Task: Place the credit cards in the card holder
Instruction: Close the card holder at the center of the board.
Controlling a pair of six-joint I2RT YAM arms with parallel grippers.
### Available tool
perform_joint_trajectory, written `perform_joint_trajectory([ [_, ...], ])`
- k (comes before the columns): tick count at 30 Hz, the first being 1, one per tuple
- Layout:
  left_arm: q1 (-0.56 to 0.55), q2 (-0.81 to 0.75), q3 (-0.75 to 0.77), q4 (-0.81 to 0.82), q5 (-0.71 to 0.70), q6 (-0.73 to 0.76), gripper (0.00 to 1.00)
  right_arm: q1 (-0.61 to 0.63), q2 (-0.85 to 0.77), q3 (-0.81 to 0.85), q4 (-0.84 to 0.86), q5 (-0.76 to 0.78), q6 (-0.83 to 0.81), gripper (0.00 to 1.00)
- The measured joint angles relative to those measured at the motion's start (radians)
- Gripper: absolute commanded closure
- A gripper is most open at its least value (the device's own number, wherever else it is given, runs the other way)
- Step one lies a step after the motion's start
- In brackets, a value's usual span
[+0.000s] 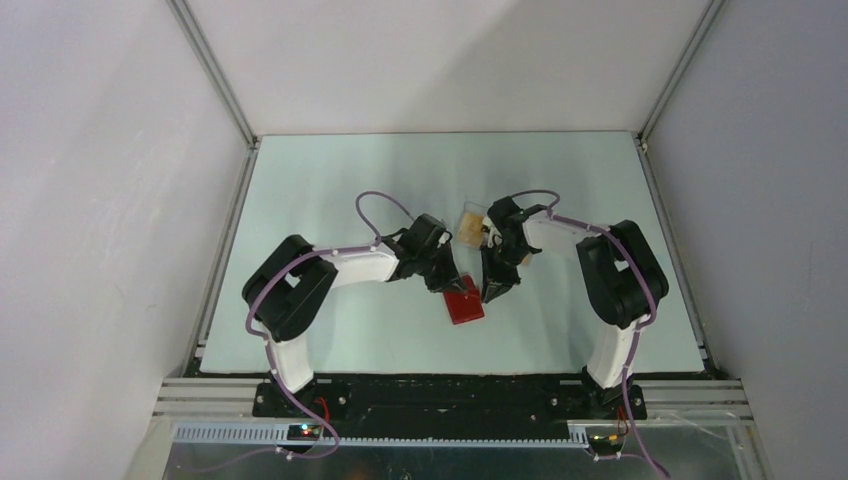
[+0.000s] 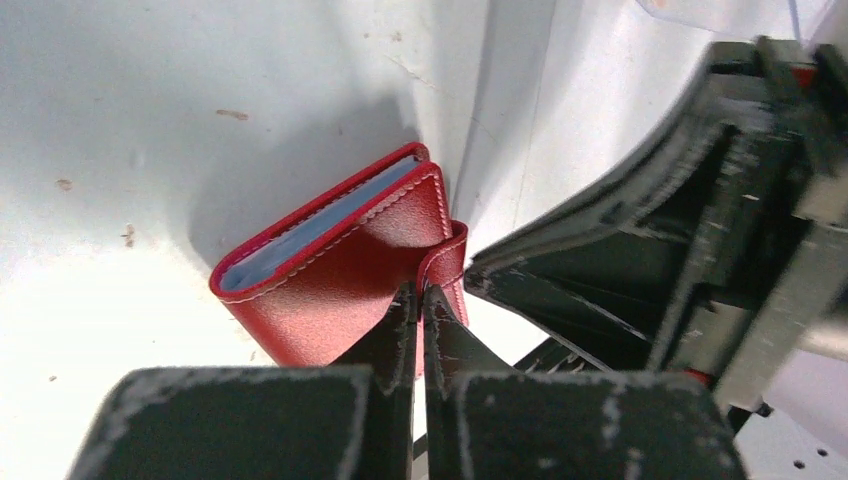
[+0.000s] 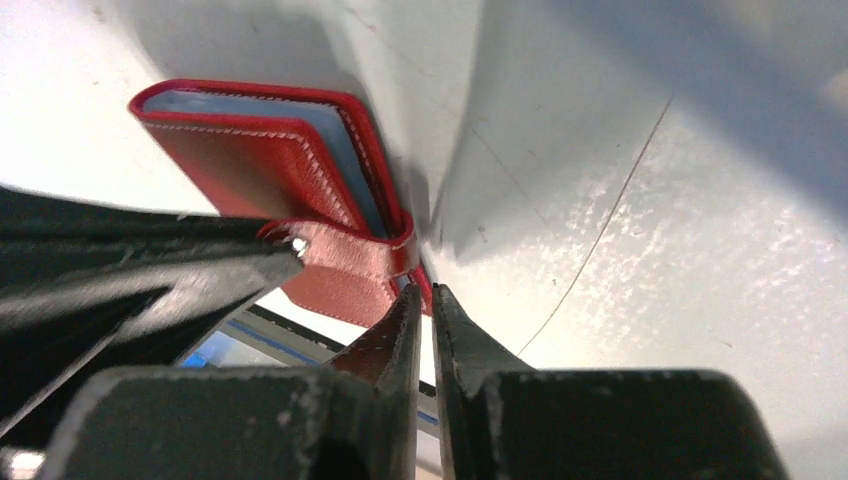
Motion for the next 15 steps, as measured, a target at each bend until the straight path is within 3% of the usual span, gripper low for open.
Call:
perform_joint_trajectory([
  [7,-0.008,-0.001,-0.010,-0.007,-0.024,-0.034,1.00,-0.002,-0.070,0.000,0.001,0.003,0.003,0.78],
  [15,-0.020,-0.020,-0.015,-0.010,-0.054,-0.072,0.93,-0.003,-0.085,0.000,0.018,-0.011,0.007,0.79],
])
